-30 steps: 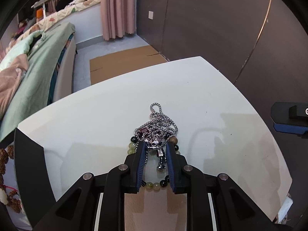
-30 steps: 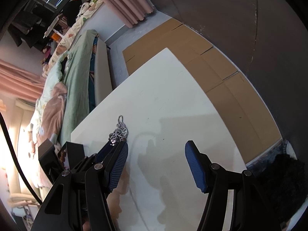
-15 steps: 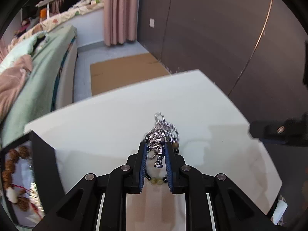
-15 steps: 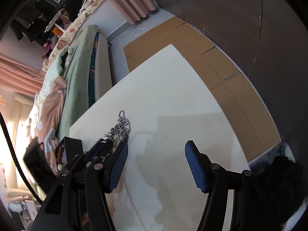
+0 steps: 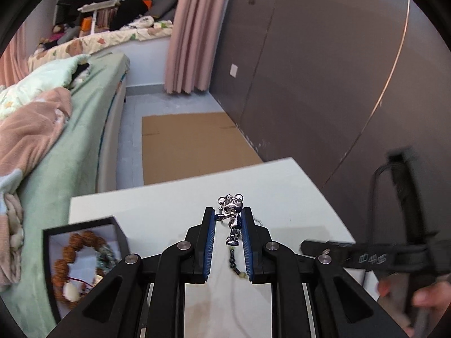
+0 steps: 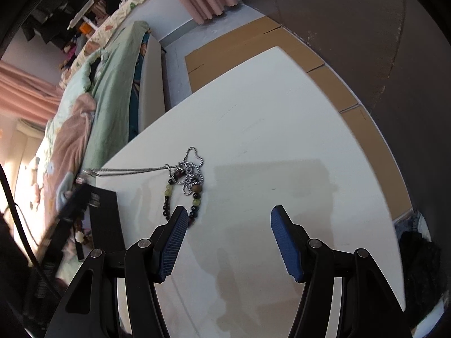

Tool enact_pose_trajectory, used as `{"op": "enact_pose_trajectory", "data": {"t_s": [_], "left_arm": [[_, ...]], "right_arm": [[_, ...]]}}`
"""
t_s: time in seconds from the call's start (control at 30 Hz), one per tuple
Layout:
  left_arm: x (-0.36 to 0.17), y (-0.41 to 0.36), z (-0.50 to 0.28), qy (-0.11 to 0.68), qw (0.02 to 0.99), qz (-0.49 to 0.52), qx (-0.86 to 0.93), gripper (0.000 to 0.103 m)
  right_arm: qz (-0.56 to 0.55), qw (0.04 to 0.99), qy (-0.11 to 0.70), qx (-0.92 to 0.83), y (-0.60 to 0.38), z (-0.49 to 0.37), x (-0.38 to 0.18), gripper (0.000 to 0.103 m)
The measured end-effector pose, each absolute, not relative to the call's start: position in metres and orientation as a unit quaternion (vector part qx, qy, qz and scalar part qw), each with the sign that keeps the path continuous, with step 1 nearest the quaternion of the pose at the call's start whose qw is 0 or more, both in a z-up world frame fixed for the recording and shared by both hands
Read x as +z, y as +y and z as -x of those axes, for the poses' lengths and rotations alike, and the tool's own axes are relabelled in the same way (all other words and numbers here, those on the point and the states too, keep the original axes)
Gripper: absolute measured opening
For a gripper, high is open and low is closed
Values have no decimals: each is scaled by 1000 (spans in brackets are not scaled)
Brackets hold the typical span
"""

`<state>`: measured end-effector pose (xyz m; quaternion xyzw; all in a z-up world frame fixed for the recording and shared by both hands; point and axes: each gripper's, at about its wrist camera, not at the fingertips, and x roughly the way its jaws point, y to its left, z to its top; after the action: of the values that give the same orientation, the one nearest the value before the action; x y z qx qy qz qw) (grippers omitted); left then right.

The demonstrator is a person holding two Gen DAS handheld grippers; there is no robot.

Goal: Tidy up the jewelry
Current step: 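Lift the chain necklace with the left gripper while the right gripper grasps the green-black beaded bracelet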

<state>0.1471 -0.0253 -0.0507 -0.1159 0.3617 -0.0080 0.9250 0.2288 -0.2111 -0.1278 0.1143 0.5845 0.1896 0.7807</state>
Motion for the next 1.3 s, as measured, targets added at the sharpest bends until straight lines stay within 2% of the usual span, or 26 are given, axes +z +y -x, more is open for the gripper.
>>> {"op": "enact_pose_trajectory", "data": {"t_s": [0.03,0.17,0.27,0.4,0.57,0.77,0.87,1.03,1.3], "left_arm": [[-48,-22,-144,356,927,119,-7,19],[-30,-10,-132,331,934,131,0,19],[-16,0,-124,312,939,140,3,19],[1,14,-114,289,945,153,8,19],[21,29,-98,261,951,164,18,19],[40,35,-78,236,957,167,23,19],[47,38,-69,227,959,168,25,19],[60,40,-50,207,964,167,27,19],[96,43,-21,161,973,160,28,19]], "right_arm": [[-112,781,584,190,-208,-229,-128,61],[-106,782,585,189,-196,-232,-133,49],[-98,782,587,186,-185,-236,-139,48],[-77,785,586,187,-168,-239,-146,37],[-34,797,577,172,-154,-236,-150,28],[-2,815,556,166,-149,-231,-149,25],[3,821,548,160,-152,-232,-149,12],[-55,808,561,175,-167,-232,-144,12],[-113,818,527,204,-186,-209,-113,12]]}}
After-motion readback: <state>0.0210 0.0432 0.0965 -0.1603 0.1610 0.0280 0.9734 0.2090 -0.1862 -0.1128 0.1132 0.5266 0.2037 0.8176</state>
